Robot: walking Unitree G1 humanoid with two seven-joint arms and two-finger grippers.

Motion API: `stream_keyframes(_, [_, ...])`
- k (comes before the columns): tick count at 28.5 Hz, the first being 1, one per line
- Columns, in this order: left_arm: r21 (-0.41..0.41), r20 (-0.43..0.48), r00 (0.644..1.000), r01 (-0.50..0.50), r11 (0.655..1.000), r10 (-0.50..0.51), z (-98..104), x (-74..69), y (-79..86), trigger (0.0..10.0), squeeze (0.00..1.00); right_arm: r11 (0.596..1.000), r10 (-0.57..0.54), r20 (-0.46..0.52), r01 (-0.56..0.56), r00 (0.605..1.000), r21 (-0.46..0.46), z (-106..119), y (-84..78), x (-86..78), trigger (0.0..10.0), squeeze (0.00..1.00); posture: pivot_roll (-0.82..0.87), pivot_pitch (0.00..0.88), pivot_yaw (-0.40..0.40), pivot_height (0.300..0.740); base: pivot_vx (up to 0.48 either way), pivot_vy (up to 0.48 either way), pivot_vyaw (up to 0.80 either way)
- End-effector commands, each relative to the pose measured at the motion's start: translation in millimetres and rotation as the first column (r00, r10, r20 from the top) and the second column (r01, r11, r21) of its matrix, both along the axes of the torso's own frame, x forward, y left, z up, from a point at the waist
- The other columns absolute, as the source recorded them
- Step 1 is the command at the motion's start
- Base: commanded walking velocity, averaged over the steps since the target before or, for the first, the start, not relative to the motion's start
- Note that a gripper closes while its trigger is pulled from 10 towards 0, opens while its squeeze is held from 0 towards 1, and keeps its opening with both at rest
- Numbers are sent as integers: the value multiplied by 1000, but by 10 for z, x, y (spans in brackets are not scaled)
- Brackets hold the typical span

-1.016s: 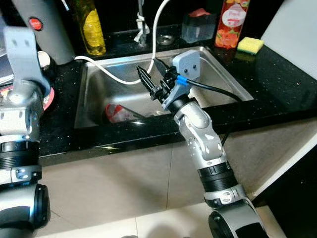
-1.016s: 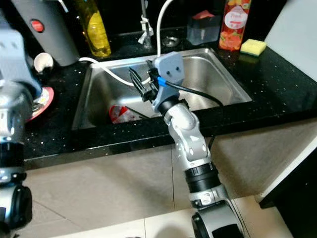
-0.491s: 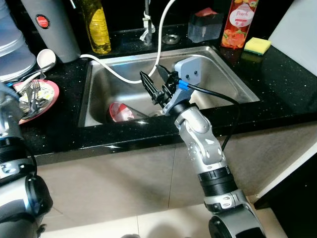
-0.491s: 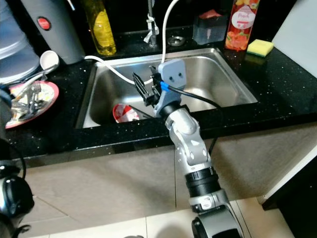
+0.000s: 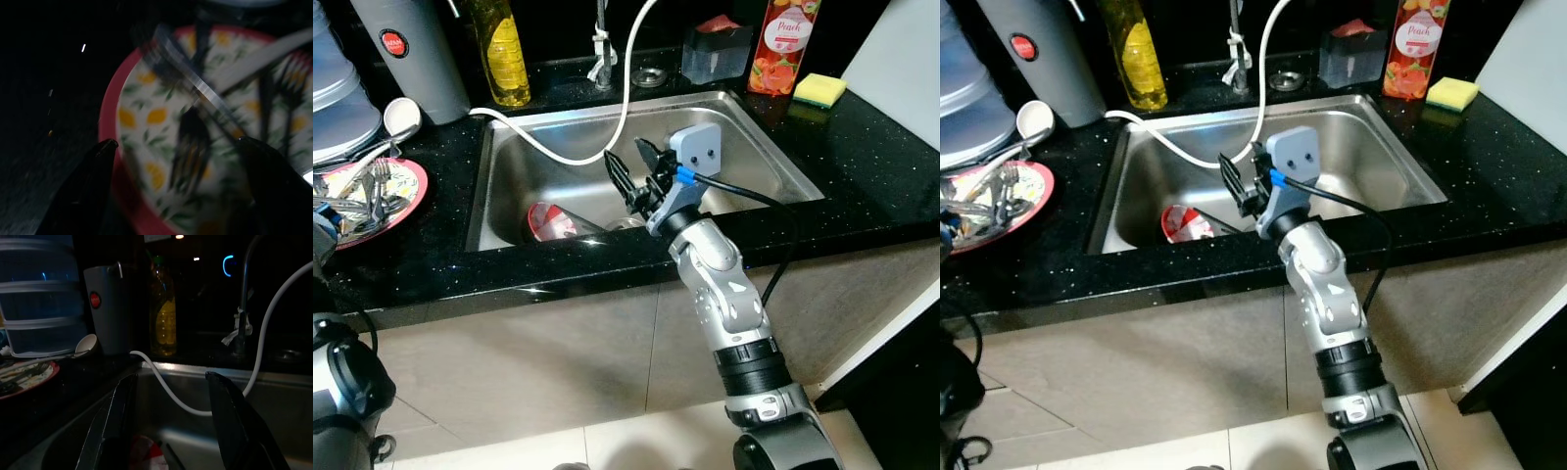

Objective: Kitchen organization

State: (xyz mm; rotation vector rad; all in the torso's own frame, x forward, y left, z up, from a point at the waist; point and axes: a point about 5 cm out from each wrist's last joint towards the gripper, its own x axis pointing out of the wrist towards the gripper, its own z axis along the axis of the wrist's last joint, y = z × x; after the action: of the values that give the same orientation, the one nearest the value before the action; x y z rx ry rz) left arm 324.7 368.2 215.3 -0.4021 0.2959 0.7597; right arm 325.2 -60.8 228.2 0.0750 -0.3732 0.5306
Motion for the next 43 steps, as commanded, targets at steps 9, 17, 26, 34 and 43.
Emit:
stream_keyframes(9, [-167,105,993,68,984,-51,-57,-2,105,8863,0,998,57,-7,-57,998,-34,78,33,-111,10000,0,133,0,61,740,0,0,0])
stream_keyframes(17, [-134,-79,997,0,991,-11,-379,-116,189,2118,0,997,33,-73,-38,997,-73,-19,-73,-235,10000,0,89,104,70,740,0,0,0])
stream_keyframes(26, [-70,-143,990,8,998,-17,-440,-116,208,0,0,998,-15,-84,9,996,-68,2,-126,-212,10000,0,100,79,99,740,0,0,0])
stream_keyframes(34, [40,-134,991,23,999,-18,-323,-116,286,0,0,999,-17,-85,14,996,-41,-9,-64,-137,10000,0,142,0,93,740,0,0,0])
stream_keyframes(43, [364,-4,999,36,931,-37,290,-72,365,8667,0,1000,-5,-33,4,999,-12,118,3,11,10000,0,158,0,93,740,0,0,0])
